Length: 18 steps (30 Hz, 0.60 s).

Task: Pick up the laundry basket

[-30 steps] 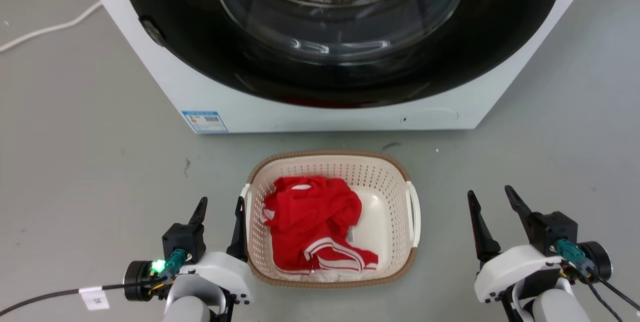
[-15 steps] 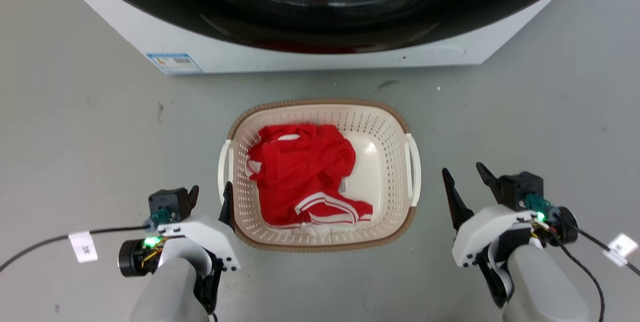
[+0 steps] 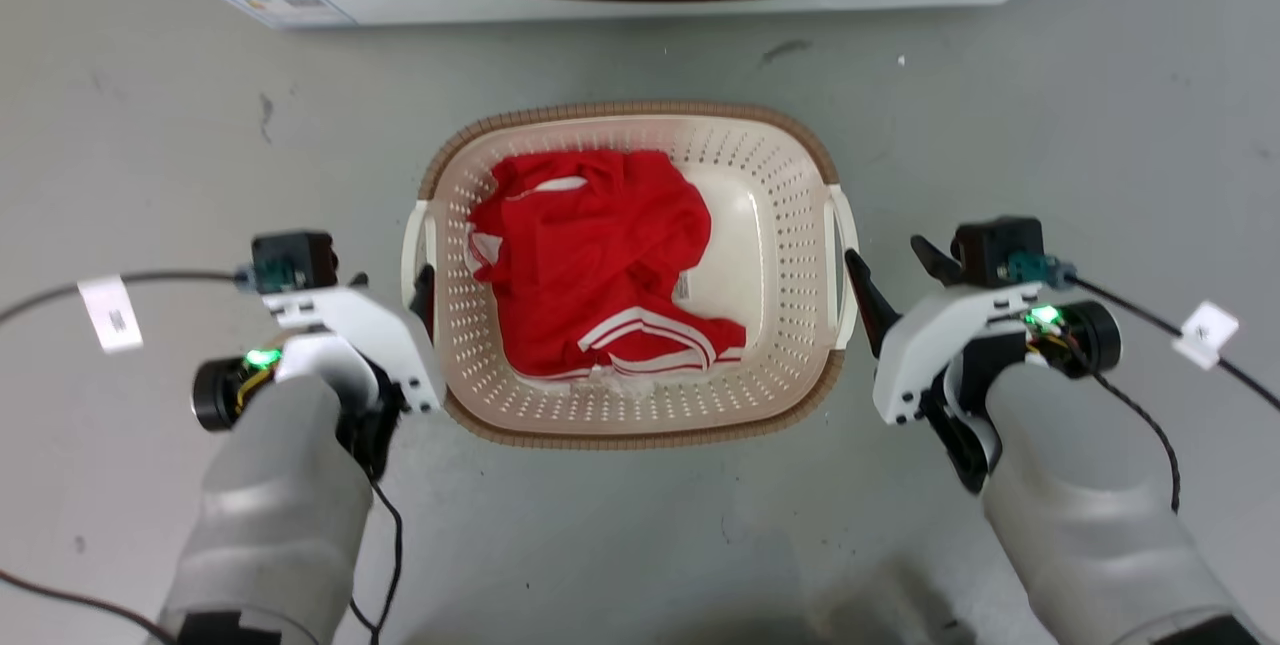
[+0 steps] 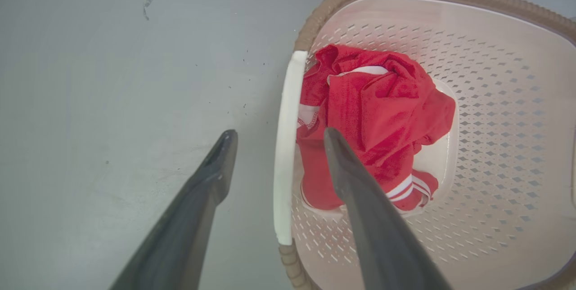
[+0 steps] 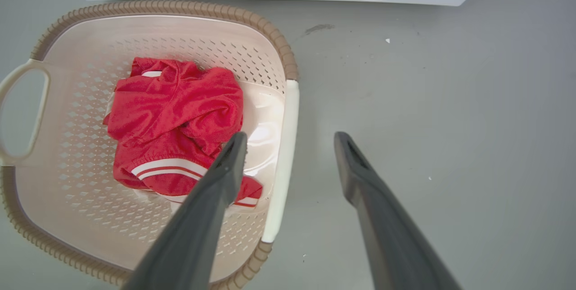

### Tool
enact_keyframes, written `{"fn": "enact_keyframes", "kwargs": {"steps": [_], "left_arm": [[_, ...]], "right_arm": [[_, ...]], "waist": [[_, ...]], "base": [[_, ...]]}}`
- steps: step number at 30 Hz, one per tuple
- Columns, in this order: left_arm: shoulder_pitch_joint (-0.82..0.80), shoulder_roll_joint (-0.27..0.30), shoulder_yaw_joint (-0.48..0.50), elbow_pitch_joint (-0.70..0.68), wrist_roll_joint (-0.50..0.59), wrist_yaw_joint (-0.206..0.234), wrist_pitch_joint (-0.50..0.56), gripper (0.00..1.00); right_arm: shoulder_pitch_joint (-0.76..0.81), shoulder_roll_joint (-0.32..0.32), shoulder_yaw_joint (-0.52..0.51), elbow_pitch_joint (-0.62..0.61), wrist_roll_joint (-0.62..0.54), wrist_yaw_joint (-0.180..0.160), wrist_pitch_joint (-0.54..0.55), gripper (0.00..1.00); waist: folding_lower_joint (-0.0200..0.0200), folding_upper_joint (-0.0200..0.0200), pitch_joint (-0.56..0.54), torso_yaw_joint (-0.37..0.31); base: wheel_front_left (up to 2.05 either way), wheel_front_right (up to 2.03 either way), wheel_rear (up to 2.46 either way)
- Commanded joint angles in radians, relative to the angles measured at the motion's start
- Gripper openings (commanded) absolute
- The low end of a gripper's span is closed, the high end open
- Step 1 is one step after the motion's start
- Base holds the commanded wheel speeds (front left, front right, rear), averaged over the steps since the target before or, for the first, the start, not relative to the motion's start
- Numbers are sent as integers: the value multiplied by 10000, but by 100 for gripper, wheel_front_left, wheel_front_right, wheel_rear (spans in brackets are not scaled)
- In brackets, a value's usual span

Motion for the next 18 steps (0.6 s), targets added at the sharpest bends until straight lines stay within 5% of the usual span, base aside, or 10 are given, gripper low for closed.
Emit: {"fn": "enact_keyframes", "kwargs": {"steps": [1, 18], "left_arm": [[-351, 62, -145, 105, -140, -6, 276, 100], [-2026, 966, -1606, 40, -1521, -6, 2597, 100]], "right_arm": [[-411, 6, 243, 201, 250, -5, 162, 100], [-2613, 6, 2232, 1271, 2068, -7, 1486, 100]], "waist": [[-1, 0, 326, -52], [-1, 0, 1807, -251]], "base": [[0, 0, 0], [0, 0, 0]]}}
